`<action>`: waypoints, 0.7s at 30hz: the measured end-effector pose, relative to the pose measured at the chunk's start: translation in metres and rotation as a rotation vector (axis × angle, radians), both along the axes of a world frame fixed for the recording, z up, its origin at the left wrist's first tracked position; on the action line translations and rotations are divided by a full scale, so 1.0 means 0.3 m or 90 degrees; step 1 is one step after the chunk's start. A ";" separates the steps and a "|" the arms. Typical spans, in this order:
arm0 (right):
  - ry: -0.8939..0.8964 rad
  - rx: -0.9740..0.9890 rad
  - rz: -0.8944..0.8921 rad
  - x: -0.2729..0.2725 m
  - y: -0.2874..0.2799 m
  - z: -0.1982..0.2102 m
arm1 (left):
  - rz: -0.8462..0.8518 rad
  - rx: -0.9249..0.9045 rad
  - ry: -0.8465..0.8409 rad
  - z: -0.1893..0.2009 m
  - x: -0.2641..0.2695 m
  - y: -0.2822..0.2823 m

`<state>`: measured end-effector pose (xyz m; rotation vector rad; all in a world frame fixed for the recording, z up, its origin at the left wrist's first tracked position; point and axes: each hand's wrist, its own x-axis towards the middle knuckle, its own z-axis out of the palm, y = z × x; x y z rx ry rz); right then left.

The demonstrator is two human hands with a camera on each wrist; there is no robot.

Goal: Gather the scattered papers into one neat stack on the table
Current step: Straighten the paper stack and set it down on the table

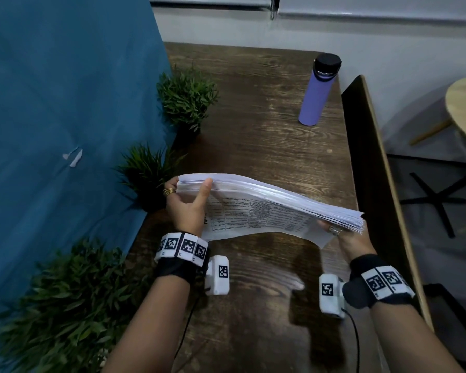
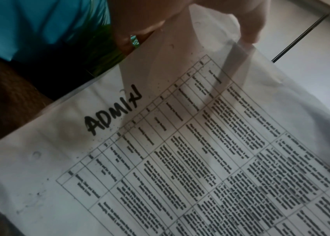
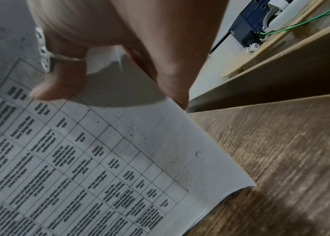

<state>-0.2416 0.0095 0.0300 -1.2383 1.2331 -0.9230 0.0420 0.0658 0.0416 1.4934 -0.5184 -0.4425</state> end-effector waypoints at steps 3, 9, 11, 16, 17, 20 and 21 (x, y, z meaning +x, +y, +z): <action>-0.006 0.013 0.009 -0.008 -0.004 -0.007 | -0.001 0.000 -0.004 -0.001 0.002 0.003; 0.065 0.001 0.047 0.000 -0.001 -0.002 | -0.008 0.008 -0.025 -0.004 0.002 0.011; 0.094 -0.011 0.025 -0.002 -0.005 -0.012 | 0.066 0.012 -0.173 -0.013 0.008 0.021; 0.126 -0.025 0.030 -0.006 -0.035 -0.035 | 0.077 -0.018 -0.877 -0.068 -0.023 0.044; 0.120 -0.018 0.028 -0.004 -0.037 -0.034 | 0.060 -0.002 -0.905 -0.074 -0.031 0.051; 0.103 -0.008 0.023 0.000 -0.038 -0.027 | 0.056 0.038 -0.871 -0.078 -0.021 0.058; 0.104 -0.009 0.026 -0.003 -0.037 -0.028 | 0.053 0.044 -0.875 -0.075 -0.015 0.061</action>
